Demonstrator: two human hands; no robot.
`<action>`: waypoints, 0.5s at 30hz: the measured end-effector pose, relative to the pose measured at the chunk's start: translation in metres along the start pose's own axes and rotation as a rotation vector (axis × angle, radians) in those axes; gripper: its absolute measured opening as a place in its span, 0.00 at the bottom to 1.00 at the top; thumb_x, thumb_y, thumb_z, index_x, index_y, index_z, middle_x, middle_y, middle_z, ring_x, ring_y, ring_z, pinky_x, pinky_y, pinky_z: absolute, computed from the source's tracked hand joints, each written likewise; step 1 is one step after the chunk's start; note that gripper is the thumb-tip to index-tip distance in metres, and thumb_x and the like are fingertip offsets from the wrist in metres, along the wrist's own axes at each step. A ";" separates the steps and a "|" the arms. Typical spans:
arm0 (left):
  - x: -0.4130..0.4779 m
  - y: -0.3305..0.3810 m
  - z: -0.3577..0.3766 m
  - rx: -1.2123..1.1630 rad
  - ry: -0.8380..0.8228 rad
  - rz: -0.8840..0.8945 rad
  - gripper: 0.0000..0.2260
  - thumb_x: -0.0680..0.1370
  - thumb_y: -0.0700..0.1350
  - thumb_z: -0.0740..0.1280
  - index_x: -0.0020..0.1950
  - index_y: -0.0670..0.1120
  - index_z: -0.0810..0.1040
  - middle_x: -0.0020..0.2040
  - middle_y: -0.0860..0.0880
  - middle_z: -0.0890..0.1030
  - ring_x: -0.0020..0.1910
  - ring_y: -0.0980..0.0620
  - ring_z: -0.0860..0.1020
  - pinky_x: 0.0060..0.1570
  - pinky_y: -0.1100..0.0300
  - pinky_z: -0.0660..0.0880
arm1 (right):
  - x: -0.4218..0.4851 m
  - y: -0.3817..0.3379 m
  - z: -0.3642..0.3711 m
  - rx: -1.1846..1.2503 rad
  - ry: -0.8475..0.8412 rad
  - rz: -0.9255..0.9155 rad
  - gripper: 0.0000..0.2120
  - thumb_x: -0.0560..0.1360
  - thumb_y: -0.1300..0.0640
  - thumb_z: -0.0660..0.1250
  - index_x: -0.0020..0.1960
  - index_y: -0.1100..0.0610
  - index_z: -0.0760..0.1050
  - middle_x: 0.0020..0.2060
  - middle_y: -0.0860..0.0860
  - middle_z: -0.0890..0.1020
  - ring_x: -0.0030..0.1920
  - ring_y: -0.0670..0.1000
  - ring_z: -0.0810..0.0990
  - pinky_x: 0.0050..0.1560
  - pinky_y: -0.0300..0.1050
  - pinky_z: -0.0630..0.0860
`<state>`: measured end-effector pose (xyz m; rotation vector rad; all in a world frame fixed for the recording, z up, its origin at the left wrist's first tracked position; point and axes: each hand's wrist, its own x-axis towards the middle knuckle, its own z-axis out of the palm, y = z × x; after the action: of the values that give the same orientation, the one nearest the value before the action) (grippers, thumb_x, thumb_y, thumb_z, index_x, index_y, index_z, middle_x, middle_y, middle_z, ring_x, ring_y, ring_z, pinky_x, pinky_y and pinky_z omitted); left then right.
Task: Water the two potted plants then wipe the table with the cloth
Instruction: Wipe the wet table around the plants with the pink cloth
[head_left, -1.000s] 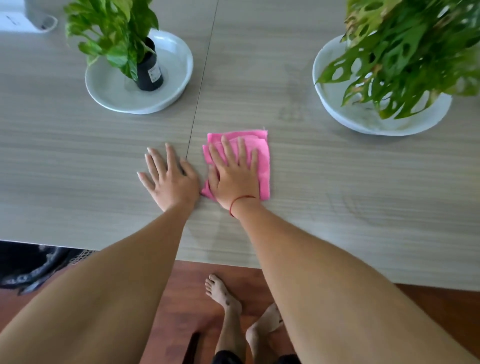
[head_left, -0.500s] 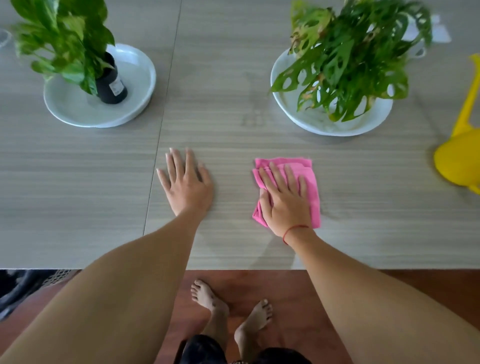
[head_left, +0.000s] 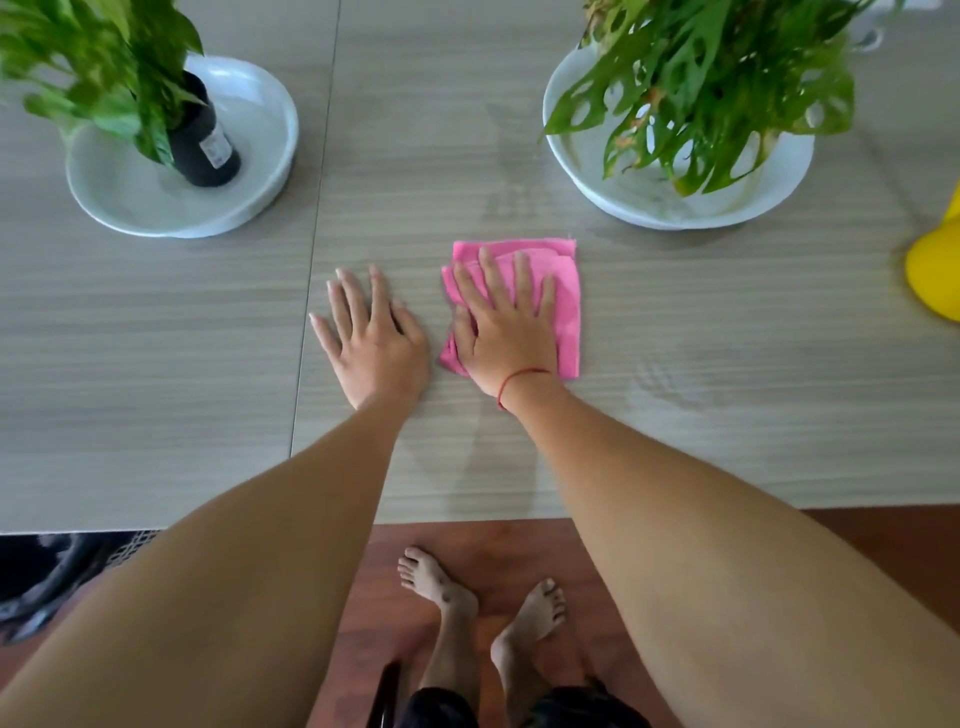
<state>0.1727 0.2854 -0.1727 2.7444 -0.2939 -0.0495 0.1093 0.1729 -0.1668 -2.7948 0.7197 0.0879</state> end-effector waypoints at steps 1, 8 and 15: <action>0.000 -0.001 -0.002 -0.001 -0.017 0.012 0.23 0.83 0.49 0.49 0.79 0.53 0.55 0.80 0.46 0.51 0.79 0.50 0.46 0.76 0.46 0.39 | -0.013 0.002 0.001 0.006 -0.004 -0.048 0.25 0.81 0.46 0.47 0.77 0.44 0.48 0.78 0.45 0.48 0.78 0.58 0.42 0.75 0.65 0.40; -0.014 0.002 -0.021 0.035 -0.150 0.023 0.24 0.83 0.49 0.49 0.79 0.50 0.54 0.80 0.44 0.49 0.79 0.48 0.44 0.75 0.45 0.39 | -0.095 0.076 -0.013 0.016 -0.055 -0.108 0.30 0.76 0.45 0.38 0.77 0.44 0.50 0.78 0.44 0.52 0.78 0.52 0.46 0.77 0.56 0.41; -0.054 0.058 0.012 -0.015 -0.118 0.251 0.23 0.83 0.48 0.52 0.79 0.50 0.57 0.80 0.48 0.53 0.79 0.51 0.47 0.75 0.46 0.39 | -0.104 0.127 -0.026 0.001 0.040 0.205 0.26 0.79 0.45 0.39 0.77 0.42 0.42 0.78 0.42 0.46 0.78 0.51 0.44 0.76 0.58 0.43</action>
<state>0.1075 0.2399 -0.1620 2.6724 -0.6654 -0.1457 -0.0427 0.1077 -0.1581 -2.7196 1.0144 0.0695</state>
